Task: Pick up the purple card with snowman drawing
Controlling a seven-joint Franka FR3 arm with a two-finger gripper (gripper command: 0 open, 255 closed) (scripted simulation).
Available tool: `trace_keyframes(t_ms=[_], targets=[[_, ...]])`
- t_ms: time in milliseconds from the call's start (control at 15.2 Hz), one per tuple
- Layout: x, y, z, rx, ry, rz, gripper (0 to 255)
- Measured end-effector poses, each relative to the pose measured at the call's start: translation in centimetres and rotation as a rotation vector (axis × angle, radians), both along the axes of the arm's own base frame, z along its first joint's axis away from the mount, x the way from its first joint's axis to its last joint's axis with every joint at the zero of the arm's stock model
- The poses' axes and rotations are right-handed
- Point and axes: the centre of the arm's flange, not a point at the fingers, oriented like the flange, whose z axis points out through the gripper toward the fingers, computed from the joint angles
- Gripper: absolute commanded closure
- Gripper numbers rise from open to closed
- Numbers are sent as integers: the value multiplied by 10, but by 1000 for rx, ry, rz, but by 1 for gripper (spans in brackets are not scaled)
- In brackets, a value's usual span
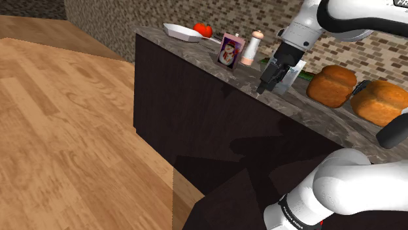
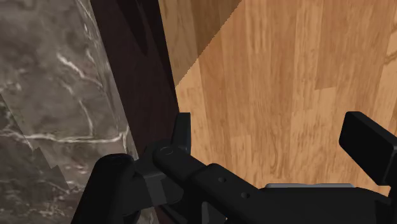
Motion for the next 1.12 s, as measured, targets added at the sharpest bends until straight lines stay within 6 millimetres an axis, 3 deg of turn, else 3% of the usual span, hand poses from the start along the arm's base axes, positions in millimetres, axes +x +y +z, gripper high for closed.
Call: trace_keyframes(t_ms=[132,396,1122], targets=[[6,-1,2,-2,0,2,0],[44,-17,20,-16,5,19,0],[173,-59,72,-61,19,72,0]])
